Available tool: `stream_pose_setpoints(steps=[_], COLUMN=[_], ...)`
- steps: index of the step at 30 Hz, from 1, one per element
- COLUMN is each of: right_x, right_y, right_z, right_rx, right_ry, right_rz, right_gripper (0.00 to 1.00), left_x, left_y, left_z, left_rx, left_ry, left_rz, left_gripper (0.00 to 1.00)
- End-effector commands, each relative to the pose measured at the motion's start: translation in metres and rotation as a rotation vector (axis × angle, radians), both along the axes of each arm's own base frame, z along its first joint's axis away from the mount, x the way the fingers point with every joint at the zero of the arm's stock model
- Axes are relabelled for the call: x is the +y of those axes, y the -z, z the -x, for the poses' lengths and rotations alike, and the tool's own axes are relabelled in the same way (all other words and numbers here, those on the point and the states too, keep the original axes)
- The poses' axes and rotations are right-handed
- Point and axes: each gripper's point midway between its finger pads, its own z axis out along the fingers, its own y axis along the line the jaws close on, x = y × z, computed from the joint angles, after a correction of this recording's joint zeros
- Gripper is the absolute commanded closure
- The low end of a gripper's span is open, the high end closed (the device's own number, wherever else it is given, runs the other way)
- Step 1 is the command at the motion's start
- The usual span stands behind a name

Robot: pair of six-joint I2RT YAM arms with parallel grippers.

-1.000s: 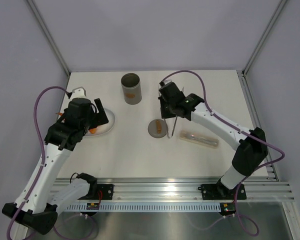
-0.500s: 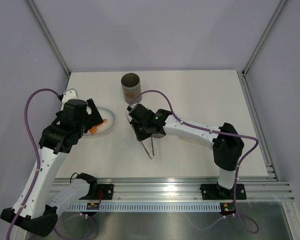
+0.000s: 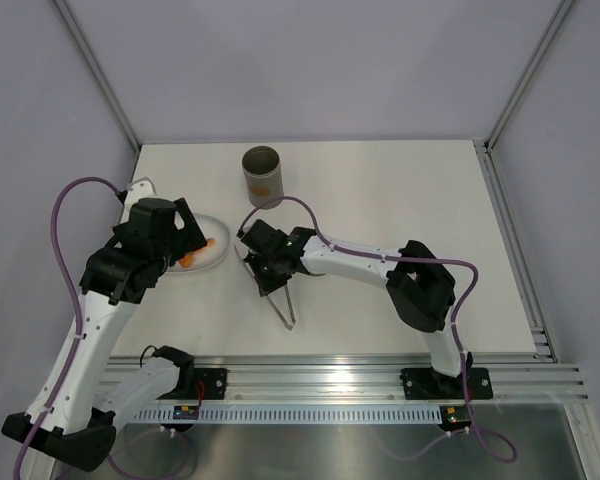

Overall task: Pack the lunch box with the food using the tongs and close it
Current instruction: Place the clamp at the center of the board, then pick up the clamp at the center of the board.

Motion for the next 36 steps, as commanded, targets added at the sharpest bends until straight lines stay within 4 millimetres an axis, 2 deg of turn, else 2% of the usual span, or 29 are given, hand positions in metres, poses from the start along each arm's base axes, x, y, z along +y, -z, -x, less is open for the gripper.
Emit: stream_pose_setpoints(steps=[1,3,5,6,7,11,14,15,17,18,19,20,21,22,23,24,26,27,28,29,31,32,36], right_x=[0.019,0.021,0.025,0.025,0.027,0.026,0.018,0.014,-0.006,-0.017,-0.034,-0.053,-0.07,-0.09,-0.105,-0.135,-0.167,-0.193,-0.204,-0.213,-0.234,-0.239,-0.247], right_y=[-0.003,-0.001,0.003,0.004,0.0,-0.016,-0.037,-0.055,-0.067,-0.089,-0.088,-0.094,-0.114,-0.109,-0.114,-0.12,-0.125,-0.128,-0.129,-0.13,-0.131,-0.131,-0.133], right_z=[-0.013,-0.015,-0.016,-0.016,-0.017,-0.023,-0.03,-0.032,-0.049,-0.055,-0.061,-0.077,-0.082,-0.087,-0.094,-0.102,-0.112,-0.116,-0.118,-0.119,-0.12,-0.12,-0.117], right_rx=[-0.04,-0.042,-0.034,-0.032,-0.038,-0.082,-0.13,-0.15,-0.196,-0.231,-0.244,-0.257,-0.285,-0.292,-0.309,-0.325,-0.357,-0.367,-0.371,-0.371,-0.362,-0.356,-0.354], right_ry=[0.012,0.015,0.017,0.017,0.018,0.024,0.038,0.043,0.102,0.13,0.165,0.22,0.255,0.295,0.33,0.391,0.466,0.519,0.543,0.565,0.607,0.622,0.642], right_rz=[-0.029,-0.026,-0.026,-0.026,-0.038,-0.058,-0.068,-0.095,-0.087,-0.118,-0.098,-0.099,-0.129,-0.1,-0.094,-0.081,-0.047,-0.033,-0.028,-0.028,-0.038,-0.044,-0.063], right_gripper=[1.0,1.0,0.93,0.84,0.66,0.34,0.29,0.29,0.27,0.25,0.23,0.2,0.18,0.17,0.14,0.1,0.06,0.02,0.01,0.01,0.01,0.01,0.01], left_x=[0.001,0.002,0.004,0.005,0.005,0.009,0.008,0.011,0.009,0.007,0.001,-0.005,-0.016,-0.028,-0.036,-0.052,-0.065,-0.08,-0.087,-0.094,-0.117,-0.124,-0.162], left_y=[-0.002,0.004,0.005,0.006,0.006,0.006,0.004,0.005,0.007,0.008,0.018,0.025,0.032,0.043,0.047,0.051,0.064,0.07,0.074,0.087,0.101,0.115,0.149], left_z=[-0.004,-0.004,-0.004,-0.004,-0.004,-0.004,-0.006,-0.005,-0.006,-0.006,-0.007,-0.007,-0.007,-0.01,-0.009,-0.006,-0.005,0.0,0.0,0.001,0.006,0.006,0.014], left_rx=[0.004,0.024,0.026,0.026,0.027,0.012,-0.024,-0.039,-0.048,-0.034,0.03,0.069,0.102,0.137,0.145,0.152,0.179,0.195,0.203,0.24,0.278,0.319,0.367], left_ry=[-0.005,-0.011,-0.028,-0.033,-0.036,-0.056,-0.054,-0.081,-0.098,-0.086,-0.082,-0.065,-0.027,-0.005,0.007,0.054,0.037,0.05,0.049,0.044,0.058,0.053,0.102], left_rz=[-0.008,-0.017,-0.021,-0.022,-0.024,-0.029,-0.017,-0.012,0.015,0.019,0.032,0.04,0.05,0.062,0.061,0.057,0.049,0.059,0.055,0.034,0.05,0.031,0.041], left_gripper=[0.01,0.01,0.01,0.01,0.01,0.01,0.01,0.01,0.01,0.01,0.01,0.01,0.01,0.01,0.01,0.01,0.01,0.01,0.01,0.01,0.01,0.01,0.01])
